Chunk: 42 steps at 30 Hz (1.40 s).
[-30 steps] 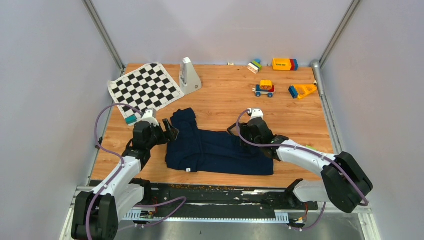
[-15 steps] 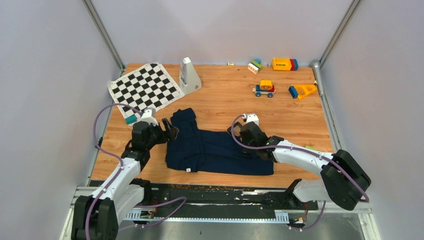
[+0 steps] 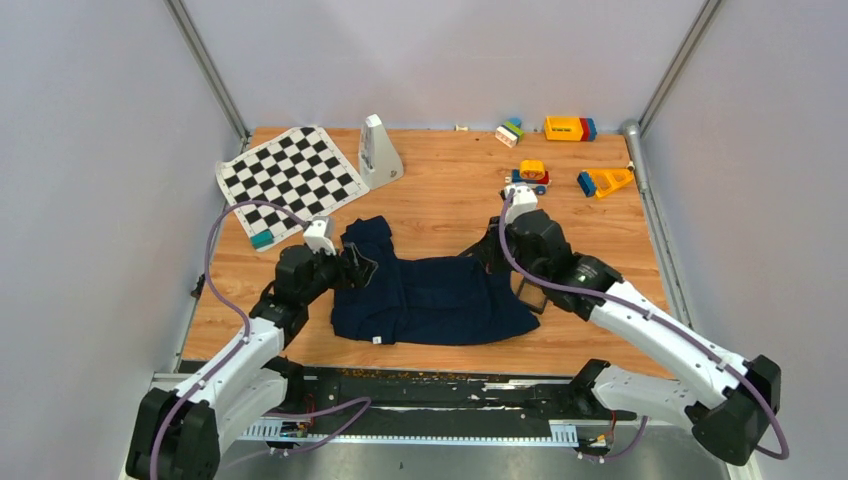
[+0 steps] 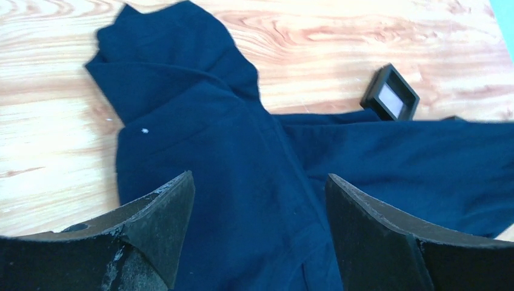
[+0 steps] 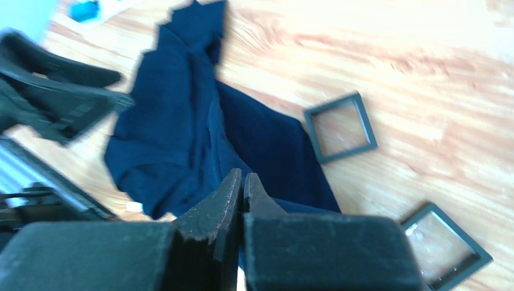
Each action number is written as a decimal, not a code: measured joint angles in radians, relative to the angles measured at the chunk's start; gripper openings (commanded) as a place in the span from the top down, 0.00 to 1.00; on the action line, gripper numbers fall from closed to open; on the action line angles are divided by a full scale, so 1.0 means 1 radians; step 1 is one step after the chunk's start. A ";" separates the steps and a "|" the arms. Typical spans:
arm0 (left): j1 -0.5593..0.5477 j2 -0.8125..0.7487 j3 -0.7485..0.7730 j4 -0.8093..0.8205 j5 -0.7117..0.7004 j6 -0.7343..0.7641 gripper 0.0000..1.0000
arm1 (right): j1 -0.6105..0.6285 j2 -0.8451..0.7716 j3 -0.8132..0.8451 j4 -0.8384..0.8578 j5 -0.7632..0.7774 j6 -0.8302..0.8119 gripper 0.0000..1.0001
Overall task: Remove the brooch from the garment
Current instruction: Flatten out the clothes at the center of the board.
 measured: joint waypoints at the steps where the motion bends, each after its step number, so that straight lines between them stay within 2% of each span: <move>1: -0.021 0.003 0.000 0.000 -0.004 0.007 0.15 | 0.001 -0.014 0.032 -0.008 -0.016 -0.001 1.00; 9: -0.050 0.021 0.006 -0.010 -0.034 0.036 0.18 | 0.004 -0.044 0.261 -0.090 -0.102 -0.013 1.00; 13: -0.050 0.023 0.006 -0.010 -0.032 0.038 0.31 | 0.004 -0.043 0.329 -0.115 -0.126 -0.024 1.00; 17: -0.051 0.039 0.014 -0.009 -0.013 0.044 0.35 | 0.004 -0.039 0.333 -0.136 -0.150 -0.028 1.00; 26: -0.085 0.061 0.025 0.002 0.083 0.048 0.31 | 0.004 -0.015 0.333 -0.169 -0.169 -0.040 1.00; 32: -0.166 0.200 0.095 -0.001 0.084 0.057 0.29 | 0.004 -0.014 0.331 -0.172 -0.170 -0.044 1.00; 37: -0.185 0.313 0.130 0.013 0.075 0.058 0.29 | 0.004 -0.014 0.317 -0.168 -0.184 -0.044 1.00; 42: -0.185 0.383 0.148 0.014 0.033 0.055 0.35 | 0.004 -0.017 0.294 -0.167 -0.195 -0.042 1.00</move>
